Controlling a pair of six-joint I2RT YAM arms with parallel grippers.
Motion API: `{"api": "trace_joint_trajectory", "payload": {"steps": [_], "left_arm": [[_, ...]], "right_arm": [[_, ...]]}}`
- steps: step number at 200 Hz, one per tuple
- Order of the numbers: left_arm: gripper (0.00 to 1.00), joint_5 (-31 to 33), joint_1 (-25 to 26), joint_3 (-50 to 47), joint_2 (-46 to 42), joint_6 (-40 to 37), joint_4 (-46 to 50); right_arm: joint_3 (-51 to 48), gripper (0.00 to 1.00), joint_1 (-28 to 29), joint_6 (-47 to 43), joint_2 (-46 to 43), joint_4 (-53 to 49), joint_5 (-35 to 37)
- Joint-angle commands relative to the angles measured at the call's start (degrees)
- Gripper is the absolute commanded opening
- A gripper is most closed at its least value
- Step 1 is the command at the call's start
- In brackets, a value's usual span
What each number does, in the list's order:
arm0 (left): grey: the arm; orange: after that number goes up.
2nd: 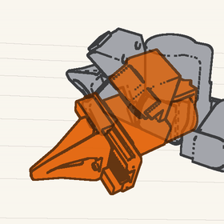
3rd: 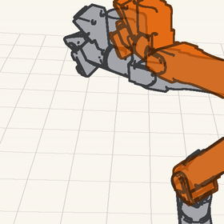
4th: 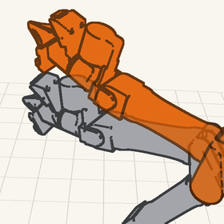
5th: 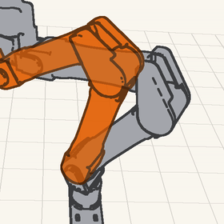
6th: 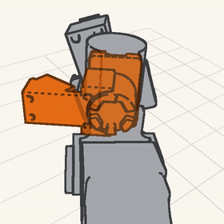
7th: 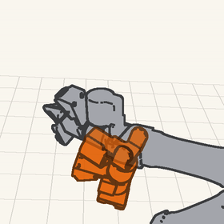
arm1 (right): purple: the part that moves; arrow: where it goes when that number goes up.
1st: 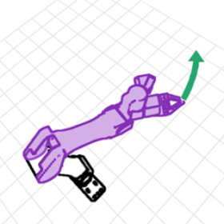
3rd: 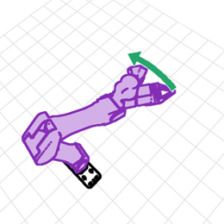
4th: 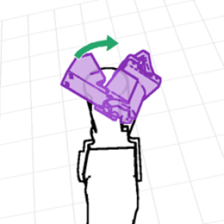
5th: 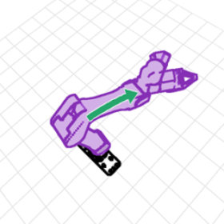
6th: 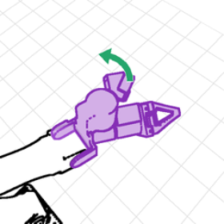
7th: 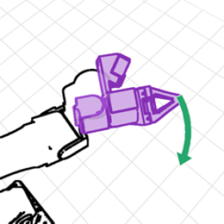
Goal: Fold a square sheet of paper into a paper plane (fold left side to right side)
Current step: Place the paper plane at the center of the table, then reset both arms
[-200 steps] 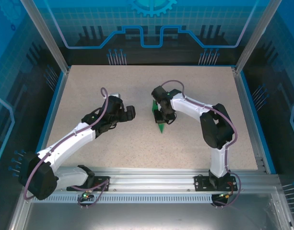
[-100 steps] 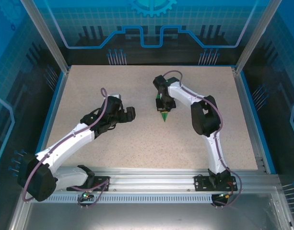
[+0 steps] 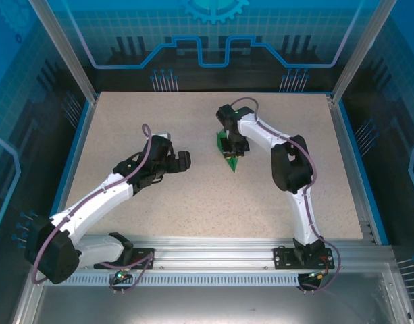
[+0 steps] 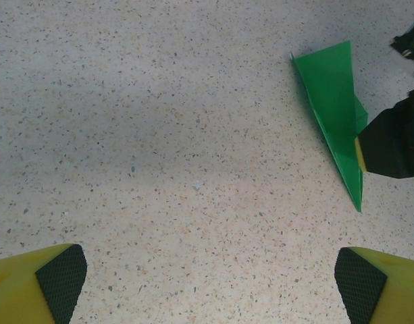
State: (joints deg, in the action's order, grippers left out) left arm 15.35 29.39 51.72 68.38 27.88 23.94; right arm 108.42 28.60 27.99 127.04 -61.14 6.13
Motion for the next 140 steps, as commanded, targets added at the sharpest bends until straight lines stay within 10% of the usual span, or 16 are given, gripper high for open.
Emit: {"api": "trace_joint_trajectory", "payload": {"steps": [1, 98, 140], "left_arm": [[0.99, 0.0, -0.3, 3.1, 0.4, -1.7, 1.2], [0.99, 12.8, -9.8, -6.3, -10.6, 2.0, -12.0], [0.98, 22.9, -12.9, -14.0, -12.5, -4.2, -21.8]], "right_arm": [[-1.0, 0.35, 0.6, -0.9, -7.5, -2.6, 1.2], [-32.3, 0.99, -5.8, -8.8, -47.5, 17.2, 14.4], [-52.1, 0.99, -17.7, -11.8, -57.2, 35.7, 11.3]]}}
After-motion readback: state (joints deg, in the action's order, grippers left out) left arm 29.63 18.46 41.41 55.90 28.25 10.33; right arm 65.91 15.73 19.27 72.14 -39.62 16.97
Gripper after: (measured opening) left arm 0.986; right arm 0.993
